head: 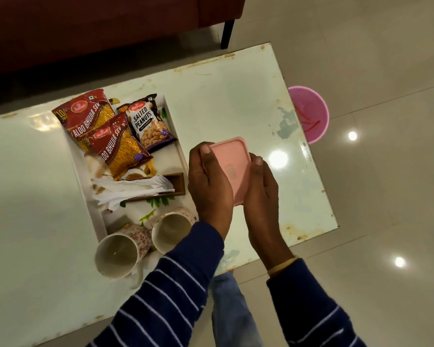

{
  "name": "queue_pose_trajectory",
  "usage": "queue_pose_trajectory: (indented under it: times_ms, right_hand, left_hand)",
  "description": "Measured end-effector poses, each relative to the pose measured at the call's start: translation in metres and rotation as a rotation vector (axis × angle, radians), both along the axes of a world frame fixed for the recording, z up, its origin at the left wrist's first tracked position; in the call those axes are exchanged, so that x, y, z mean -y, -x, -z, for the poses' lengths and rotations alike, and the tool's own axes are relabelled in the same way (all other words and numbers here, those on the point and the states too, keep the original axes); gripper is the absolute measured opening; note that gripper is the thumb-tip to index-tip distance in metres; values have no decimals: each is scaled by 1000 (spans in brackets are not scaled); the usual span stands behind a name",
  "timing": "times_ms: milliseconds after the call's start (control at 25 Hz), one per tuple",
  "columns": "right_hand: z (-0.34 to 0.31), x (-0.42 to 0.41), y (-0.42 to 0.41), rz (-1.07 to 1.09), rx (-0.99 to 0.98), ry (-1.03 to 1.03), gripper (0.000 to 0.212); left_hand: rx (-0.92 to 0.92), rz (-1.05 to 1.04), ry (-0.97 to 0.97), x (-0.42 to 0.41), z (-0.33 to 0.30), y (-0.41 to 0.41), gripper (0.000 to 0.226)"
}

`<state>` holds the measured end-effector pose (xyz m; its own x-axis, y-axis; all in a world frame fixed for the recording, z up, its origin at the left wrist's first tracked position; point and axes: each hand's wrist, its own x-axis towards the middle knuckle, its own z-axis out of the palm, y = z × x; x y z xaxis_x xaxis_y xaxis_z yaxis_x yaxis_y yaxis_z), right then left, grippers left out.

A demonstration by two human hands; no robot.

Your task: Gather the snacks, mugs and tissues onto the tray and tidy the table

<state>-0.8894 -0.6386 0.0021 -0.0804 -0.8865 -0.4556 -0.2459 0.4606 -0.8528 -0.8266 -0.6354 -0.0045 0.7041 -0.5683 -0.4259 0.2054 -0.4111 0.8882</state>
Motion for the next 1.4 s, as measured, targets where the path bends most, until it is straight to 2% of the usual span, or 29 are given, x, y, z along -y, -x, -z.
queue_pose_trajectory:
  times_ms: [80,200,280,360,480,560,640,800,1200,1400]
  right_hand:
    - [4,-5,0,75,33,20,41]
    - [13,-4,0,128,48,38,35]
    - [22,-1,0,70,33,42,46]
    - [35,7,4,-26,-13,15,48]
    - [59,24,7,-133,-119,-17,41]
    - [72,32,1,-195,-185,-19,40]
    - [82,36,-7,-244,-220,8,38]
    - [95,45,-20,-242,-251,84,37]
    - [103,47,-24,-235,-407,59,44]
    - [62,37,-30,-252,-602,188,40]
  left_hand:
    - [-64,-2,0,-3,3,2,43]
    - [-61,61,8,-1,8,0,42]
    - [-54,162,-66,6,11,-7,41]
    - [-69,279,-176,14,14,-15,33]
    - [-85,293,-298,17,18,-31,52]
    - [-72,276,-369,16,22,-40,56]
    - [-37,353,-408,11,25,-42,57]
    - [35,524,-362,1,32,-38,57]
    - [41,593,-401,0,32,-44,67]
    - [321,670,-231,-17,-11,-68,74]
